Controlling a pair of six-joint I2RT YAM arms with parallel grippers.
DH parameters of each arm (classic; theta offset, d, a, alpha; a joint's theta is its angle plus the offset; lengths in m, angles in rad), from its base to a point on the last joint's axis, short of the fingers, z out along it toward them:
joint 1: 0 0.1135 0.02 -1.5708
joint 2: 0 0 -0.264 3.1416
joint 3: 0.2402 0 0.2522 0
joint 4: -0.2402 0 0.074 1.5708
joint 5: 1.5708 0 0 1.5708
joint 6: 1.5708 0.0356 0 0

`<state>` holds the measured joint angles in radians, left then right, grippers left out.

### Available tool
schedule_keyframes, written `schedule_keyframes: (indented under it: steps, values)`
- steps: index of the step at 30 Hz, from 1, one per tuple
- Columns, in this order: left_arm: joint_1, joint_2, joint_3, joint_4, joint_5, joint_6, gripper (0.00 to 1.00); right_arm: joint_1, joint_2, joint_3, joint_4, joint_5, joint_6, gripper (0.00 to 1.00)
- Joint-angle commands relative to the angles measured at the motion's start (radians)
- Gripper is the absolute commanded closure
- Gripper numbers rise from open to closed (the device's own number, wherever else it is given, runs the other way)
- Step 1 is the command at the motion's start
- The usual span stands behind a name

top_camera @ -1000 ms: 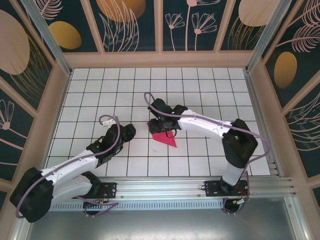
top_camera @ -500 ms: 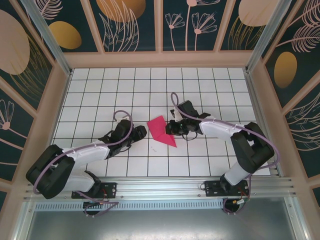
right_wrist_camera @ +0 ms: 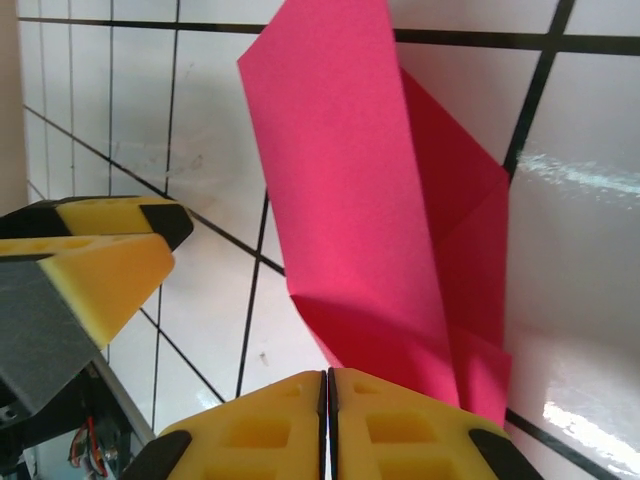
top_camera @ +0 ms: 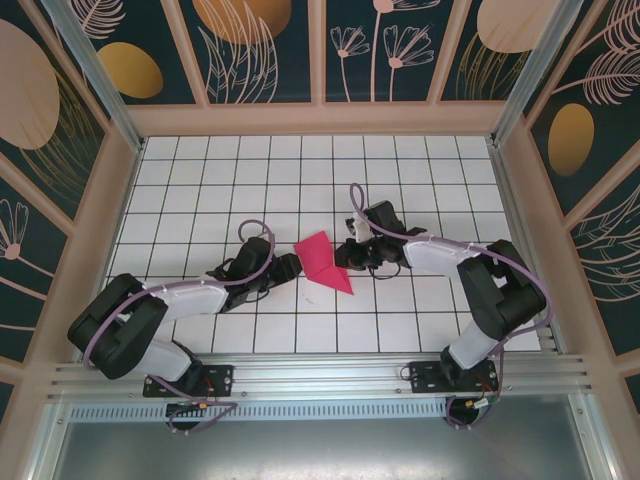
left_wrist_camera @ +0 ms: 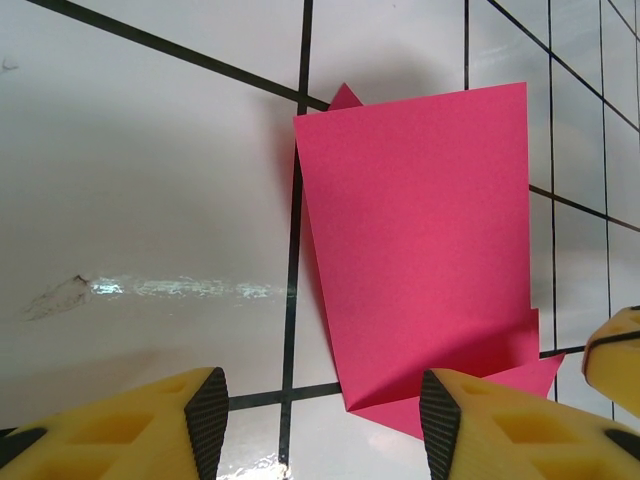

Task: Fold a paper plane with a square sheet of paper (pick it up from the middle)
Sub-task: Fold the wing for the fifth time at the center of the table.

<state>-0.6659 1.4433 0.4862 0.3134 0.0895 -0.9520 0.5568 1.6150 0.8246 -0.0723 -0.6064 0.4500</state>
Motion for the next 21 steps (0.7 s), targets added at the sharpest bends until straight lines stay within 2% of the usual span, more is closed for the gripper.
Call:
schedule_keyframes:
  steps: [1, 15, 21]
  values:
    - [-0.001, 0.012, 0.026, 0.024, 0.006, -0.009, 0.44, 0.013, -0.043, -0.025, 0.044, -0.062, -0.012, 0.89]
    - [0.0, 0.055, 0.048, 0.028, 0.052, -0.004, 0.44, -0.003, 0.104, -0.029, 0.094, -0.028, -0.009, 0.91]
    - [-0.001, 0.088, 0.055, 0.045, 0.082, -0.006, 0.44, -0.057, 0.129, -0.074, 0.165, -0.079, 0.006, 0.9]
